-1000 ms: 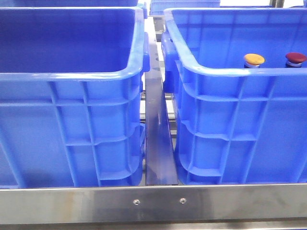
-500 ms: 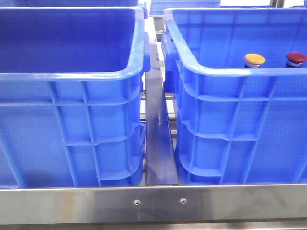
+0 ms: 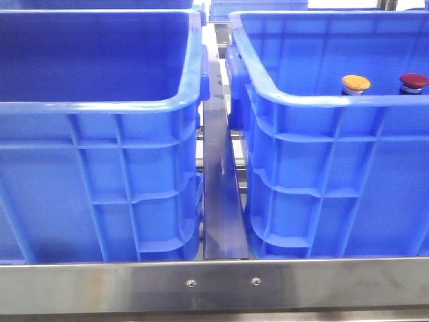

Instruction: Pick red and yellow buttons and place in box

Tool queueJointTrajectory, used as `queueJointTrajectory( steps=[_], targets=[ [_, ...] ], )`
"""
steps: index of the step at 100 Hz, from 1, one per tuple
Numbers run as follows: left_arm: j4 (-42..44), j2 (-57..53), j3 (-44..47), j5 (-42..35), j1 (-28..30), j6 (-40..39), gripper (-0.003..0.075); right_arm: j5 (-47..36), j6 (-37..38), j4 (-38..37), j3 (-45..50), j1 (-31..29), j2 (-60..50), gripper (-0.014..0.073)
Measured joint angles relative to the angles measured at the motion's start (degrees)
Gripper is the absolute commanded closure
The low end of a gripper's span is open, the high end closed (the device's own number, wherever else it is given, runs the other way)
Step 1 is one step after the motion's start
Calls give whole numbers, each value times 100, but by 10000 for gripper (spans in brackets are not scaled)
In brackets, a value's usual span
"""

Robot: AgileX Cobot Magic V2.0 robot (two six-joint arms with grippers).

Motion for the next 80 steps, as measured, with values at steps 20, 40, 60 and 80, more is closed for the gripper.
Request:
queueJointTrajectory(
  steps=[20, 40, 60, 80],
  targets=[
    [0, -48, 0, -268, 942, 0, 739, 0, 0, 0, 0, 0, 0, 661],
    [0, -417, 0, -224, 1857, 0, 739, 9, 0, 0, 0, 0, 0, 661],
    [66, -1010, 99, 60, 2746, 0, 739, 9, 0, 0, 0, 0, 0, 661],
    [137, -1808, 677, 108, 3533, 0, 739, 9, 0, 0, 0, 0, 0, 661]
  ],
)
